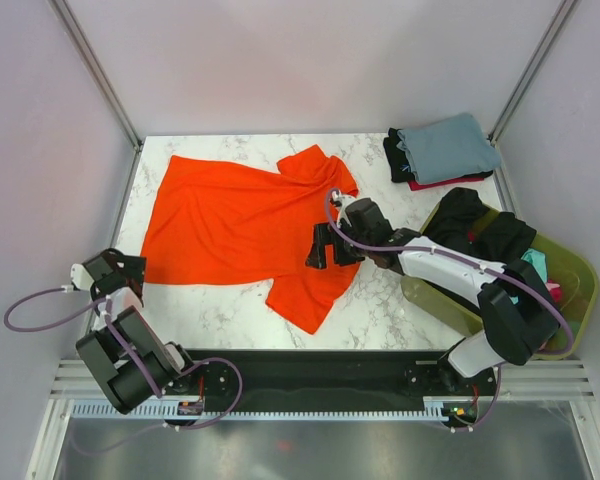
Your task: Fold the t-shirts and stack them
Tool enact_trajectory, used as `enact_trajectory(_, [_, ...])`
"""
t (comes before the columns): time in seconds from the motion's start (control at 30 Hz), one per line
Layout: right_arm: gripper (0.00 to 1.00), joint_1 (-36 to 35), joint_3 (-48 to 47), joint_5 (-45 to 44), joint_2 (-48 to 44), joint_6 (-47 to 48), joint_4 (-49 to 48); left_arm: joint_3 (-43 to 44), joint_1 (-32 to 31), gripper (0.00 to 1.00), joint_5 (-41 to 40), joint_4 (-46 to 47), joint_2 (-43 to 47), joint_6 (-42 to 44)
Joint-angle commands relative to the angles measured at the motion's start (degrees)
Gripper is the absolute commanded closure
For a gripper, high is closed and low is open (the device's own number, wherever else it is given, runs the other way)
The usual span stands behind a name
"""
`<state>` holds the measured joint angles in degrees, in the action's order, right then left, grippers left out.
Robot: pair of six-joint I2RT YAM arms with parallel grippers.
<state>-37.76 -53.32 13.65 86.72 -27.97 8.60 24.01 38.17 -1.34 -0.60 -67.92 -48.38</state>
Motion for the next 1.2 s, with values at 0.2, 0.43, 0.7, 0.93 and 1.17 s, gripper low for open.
enact_trajectory(0.2, [0.02,-0.47,6.56,-6.89,-10.07,0.28,7.39,-1.24,0.32,0.19,0.90,11.93,-8.19,0.13])
enact_trajectory(0.43, [0.02,-2.14,11.57,-5.21,-15.25,-5.25,8.19,-2.13,0.32,0.78,5.56,15.72,-12.23,0.57])
enact_trajectory(0.7, [0.02,-7.06,16.67,-11.18,-20.71,-9.47,12.67,-3.09,0.32,0.98,6.18,15.54,-10.74,0.65])
enact_trajectory(0.93, [0.03,-23.49,18.08,-19.35,-14.84,-20.45,8.10,-4.58,0.32,0.98,6.26,15.02,-8.20,0.83])
enact_trajectory(1.17, [0.11,-27.37,17.03,-19.71,-7.36,-22.92,1.16,-4.85,0.32,0.98,6.44,14.31,-6.79,1.97])
